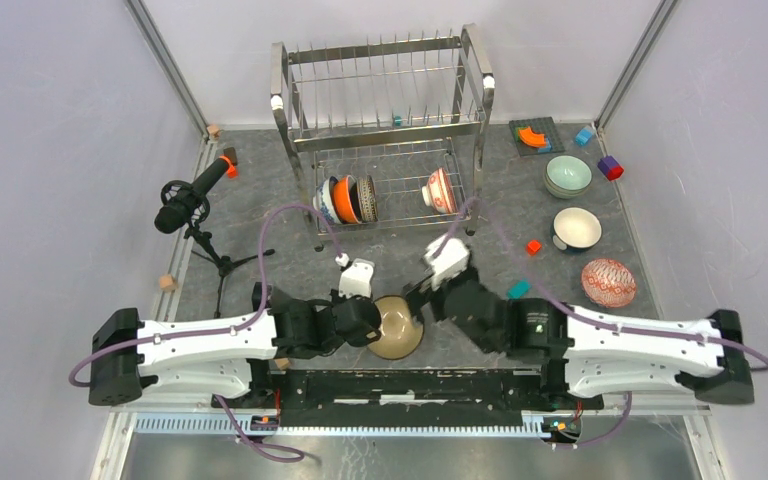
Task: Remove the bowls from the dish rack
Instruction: Place the bowl at the center of the board.
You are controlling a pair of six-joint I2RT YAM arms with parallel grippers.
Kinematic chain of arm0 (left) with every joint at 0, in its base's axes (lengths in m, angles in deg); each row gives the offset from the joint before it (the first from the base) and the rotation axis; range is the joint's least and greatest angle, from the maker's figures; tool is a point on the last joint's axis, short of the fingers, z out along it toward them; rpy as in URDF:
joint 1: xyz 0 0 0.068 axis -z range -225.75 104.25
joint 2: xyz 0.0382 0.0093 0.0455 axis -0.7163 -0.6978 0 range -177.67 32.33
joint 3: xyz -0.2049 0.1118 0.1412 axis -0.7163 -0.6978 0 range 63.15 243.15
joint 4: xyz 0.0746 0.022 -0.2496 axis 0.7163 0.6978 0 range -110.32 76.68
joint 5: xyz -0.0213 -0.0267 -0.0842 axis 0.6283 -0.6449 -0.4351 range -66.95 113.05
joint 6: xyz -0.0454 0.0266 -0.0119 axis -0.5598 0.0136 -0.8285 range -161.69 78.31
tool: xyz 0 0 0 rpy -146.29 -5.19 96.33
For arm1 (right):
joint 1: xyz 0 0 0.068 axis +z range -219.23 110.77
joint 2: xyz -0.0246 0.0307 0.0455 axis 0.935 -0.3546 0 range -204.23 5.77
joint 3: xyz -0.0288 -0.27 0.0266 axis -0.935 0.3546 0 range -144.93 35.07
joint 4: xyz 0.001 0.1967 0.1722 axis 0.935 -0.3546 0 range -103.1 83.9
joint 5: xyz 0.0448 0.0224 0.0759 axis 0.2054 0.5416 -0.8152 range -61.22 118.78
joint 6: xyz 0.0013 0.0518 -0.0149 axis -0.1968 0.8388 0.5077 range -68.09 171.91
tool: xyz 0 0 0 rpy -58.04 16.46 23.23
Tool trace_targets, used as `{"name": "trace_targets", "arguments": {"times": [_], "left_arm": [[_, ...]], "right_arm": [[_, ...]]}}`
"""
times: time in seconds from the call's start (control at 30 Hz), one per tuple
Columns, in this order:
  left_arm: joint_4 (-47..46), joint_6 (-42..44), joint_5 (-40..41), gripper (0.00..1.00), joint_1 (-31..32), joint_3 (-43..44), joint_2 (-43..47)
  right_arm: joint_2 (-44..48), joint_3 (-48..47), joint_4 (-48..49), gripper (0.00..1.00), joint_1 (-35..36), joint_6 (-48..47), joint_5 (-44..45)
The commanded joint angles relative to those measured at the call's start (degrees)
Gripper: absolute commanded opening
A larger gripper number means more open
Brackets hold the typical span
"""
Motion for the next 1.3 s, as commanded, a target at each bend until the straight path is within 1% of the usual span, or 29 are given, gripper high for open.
{"name": "trace_targets", "arguments": {"times": [0.0,0.13,0.2,0.23,0.3,0.4,0.5,0.63,0.77,0.97,1.0,1.07,1.27], "left_arm": [[-4.37,-12.23,6.44,0.02,0.09,2.06,2.31],[-4.00,-18.80,5.97,0.02,0.10,3.83,-0.17],[-2.73,-22.75,5.63,0.02,0.11,5.49,-2.25],[-0.61,-26.65,5.74,0.02,0.15,6.46,-3.20],[3.52,-33.08,5.50,0.02,0.10,8.87,-5.36],[6.84,-40.11,4.79,0.02,0.12,11.18,-8.32],[11.27,-46.49,5.74,0.02,0.13,12.77,-11.08],[15.79,-48.65,6.03,0.02,0.12,15.62,-14.53],[15.75,-49.62,5.36,0.02,0.11,15.93,-15.56],[15.73,-49.32,4.88,0.02,0.15,16.37,-15.19],[15.72,-49.35,4.84,0.02,0.22,16.34,-15.13],[15.78,-49.25,4.83,0.02,0.23,16.30,-15.07],[15.74,-49.80,4.75,0.02,0.25,15.38,-15.23]], "right_arm": [[8.35,7.68,6.38,0.96,-10.72,10.91,-4.45],[12.11,14.59,8.79,0.89,-14.85,15.33,-4.24],[12.86,17.87,9.72,0.81,-16.11,16.53,-5.56],[13.07,19.51,10.03,0.77,-16.61,17.41,-6.12],[13.74,22.00,10.22,0.73,-17.09,19.75,-6.73],[14.95,24.76,11.27,0.72,-17.21,21.56,-7.24],[15.48,26.14,11.59,0.73,-17.16,22.94,-7.31],[14.75,25.89,11.55,0.74,-17.11,23.33,-8.20],[12.31,24.17,11.23,0.75,-17.16,21.27,-8.99],[7.17,23.28,13.40,0.61,-17.76,17.83,-12.06],[6.45,23.07,13.82,0.60,-17.84,17.71,-12.44],[5.77,23.01,15.13,0.60,-17.95,17.45,-13.57],[3.71,21.78,16.73,0.64,-18.01,17.18,-15.33]]}}
